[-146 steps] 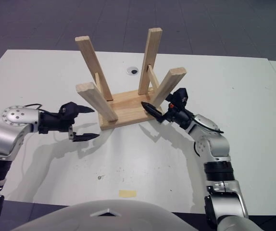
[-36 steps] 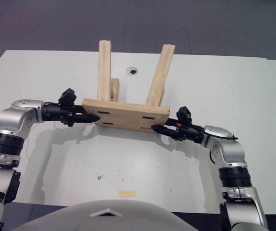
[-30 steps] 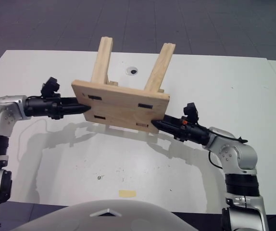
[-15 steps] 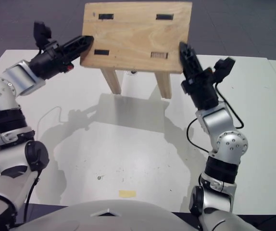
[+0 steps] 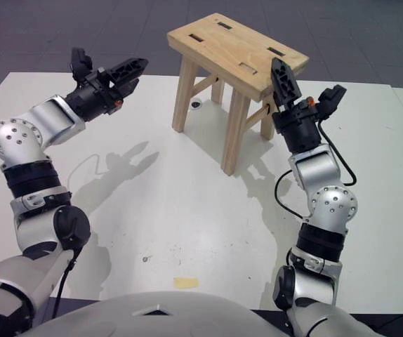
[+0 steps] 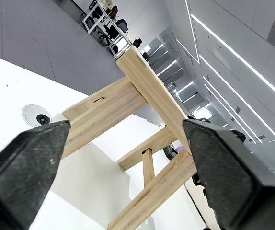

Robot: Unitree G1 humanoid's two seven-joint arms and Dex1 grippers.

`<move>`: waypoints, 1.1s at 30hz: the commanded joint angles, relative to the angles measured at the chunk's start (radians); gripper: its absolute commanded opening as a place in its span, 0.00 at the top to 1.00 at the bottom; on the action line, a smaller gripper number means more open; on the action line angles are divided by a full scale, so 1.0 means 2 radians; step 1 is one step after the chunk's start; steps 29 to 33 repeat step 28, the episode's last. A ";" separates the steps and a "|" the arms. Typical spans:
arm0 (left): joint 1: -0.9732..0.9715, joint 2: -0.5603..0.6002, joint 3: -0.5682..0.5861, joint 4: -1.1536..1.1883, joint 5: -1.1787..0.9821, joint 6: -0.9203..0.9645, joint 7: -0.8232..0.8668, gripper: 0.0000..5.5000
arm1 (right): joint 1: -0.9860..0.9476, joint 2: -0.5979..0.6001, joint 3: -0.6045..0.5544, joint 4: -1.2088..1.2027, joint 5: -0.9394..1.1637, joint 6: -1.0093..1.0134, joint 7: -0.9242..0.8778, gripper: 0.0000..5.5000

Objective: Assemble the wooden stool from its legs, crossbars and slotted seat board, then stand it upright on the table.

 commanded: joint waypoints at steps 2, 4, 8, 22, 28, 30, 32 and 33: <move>0.047 0.005 -0.006 -0.083 0.003 -0.035 0.003 0.04 | 0.078 -0.015 0.015 -0.050 -0.025 0.024 0.041 0.05; 0.068 0.010 -0.018 -0.116 0.016 -0.055 0.003 0.02 | 0.140 -0.026 0.013 -0.092 -0.002 0.049 0.080 0.02; 0.112 -0.005 -0.034 -0.171 0.056 -0.120 0.024 0.02 | 0.218 -0.012 -0.001 -0.118 -0.001 0.038 0.116 0.02; 0.194 0.027 -0.083 -0.185 0.284 -0.358 0.072 0.02 | 0.140 0.071 0.092 0.050 -0.497 -0.282 -0.056 0.02; 0.189 -0.001 -0.088 -0.184 0.280 -0.368 0.092 0.02 | 0.098 0.068 0.134 0.102 -0.579 -0.331 -0.042 0.02; 0.189 -0.001 -0.088 -0.184 0.280 -0.368 0.092 0.02 | 0.098 0.068 0.134 0.102 -0.579 -0.331 -0.042 0.02; 0.189 -0.001 -0.088 -0.184 0.280 -0.368 0.092 0.02 | 0.098 0.068 0.134 0.102 -0.579 -0.331 -0.042 0.02; 0.189 -0.001 -0.088 -0.184 0.280 -0.368 0.092 0.02 | 0.098 0.068 0.134 0.102 -0.579 -0.331 -0.042 0.02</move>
